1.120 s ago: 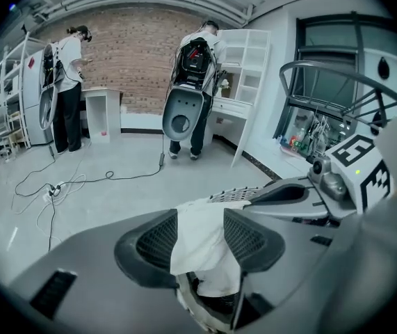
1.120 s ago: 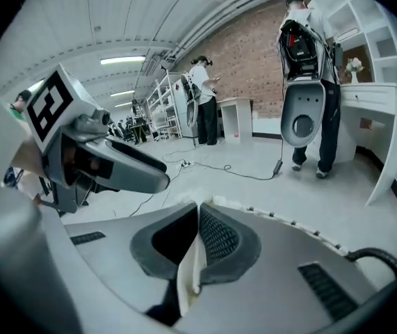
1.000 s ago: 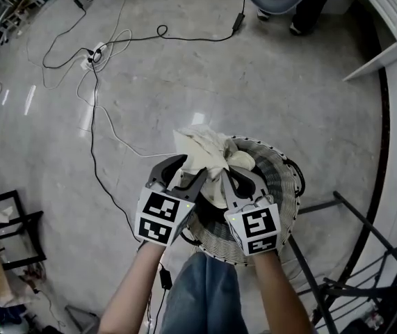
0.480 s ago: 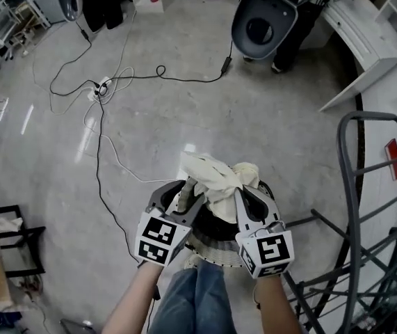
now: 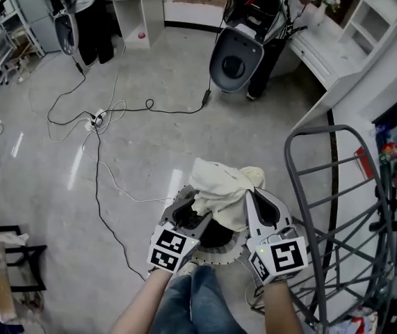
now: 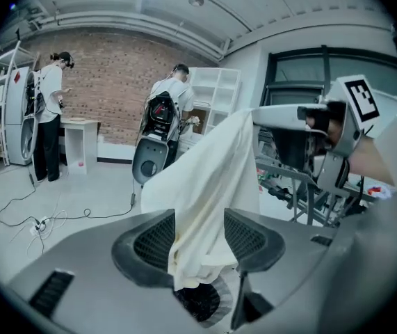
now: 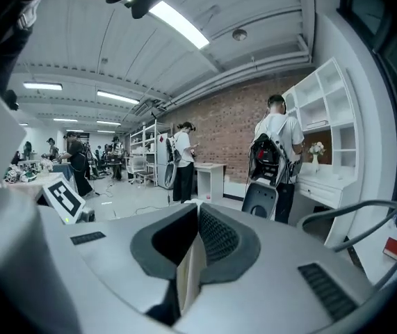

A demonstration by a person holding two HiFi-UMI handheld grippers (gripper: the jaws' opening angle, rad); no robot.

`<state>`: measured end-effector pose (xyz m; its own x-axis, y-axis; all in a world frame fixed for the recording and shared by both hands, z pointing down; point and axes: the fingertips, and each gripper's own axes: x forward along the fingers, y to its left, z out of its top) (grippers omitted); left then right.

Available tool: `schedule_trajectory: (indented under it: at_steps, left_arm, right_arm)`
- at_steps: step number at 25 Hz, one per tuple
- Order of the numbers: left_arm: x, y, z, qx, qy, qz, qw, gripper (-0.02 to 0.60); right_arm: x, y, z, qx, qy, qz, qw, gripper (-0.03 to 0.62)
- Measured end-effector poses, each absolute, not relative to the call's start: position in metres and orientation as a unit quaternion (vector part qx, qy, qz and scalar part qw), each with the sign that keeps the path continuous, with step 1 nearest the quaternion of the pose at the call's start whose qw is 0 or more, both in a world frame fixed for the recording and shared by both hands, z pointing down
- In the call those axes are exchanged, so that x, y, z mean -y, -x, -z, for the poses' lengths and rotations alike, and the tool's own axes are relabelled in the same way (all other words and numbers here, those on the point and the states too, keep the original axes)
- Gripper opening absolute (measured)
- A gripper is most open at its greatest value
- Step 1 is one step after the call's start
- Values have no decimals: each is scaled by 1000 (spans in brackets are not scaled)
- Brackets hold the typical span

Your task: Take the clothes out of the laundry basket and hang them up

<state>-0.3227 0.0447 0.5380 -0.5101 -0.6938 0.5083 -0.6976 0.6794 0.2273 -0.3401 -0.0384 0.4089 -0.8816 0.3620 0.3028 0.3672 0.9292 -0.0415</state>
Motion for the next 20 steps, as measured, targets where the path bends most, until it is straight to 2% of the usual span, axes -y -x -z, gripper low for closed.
schedule_trajectory:
  at_steps: [3,9,15,17,20]
  left_arm:
    - [-23,306,-524,858,-428,-9,284,246]
    - [6,278,-543,833,-458,-35,309,259]
    - [33,263,-560,812,-494,-28,311,262]
    - [44,256,-560,807,-505,-35,305,198]
    - [53,249,-556,806,-512,-40,295,49]
  right_arm:
    - [45,326,-372,974,189,17,125,9]
    - [49,295,-304,979,185,7,81,9]
    - [49,265,-285,981,181,7,72,9]
    - [55,255,-286,982,173,4,72,9]
    - [71,241,-284,986,153,-7,65,9]
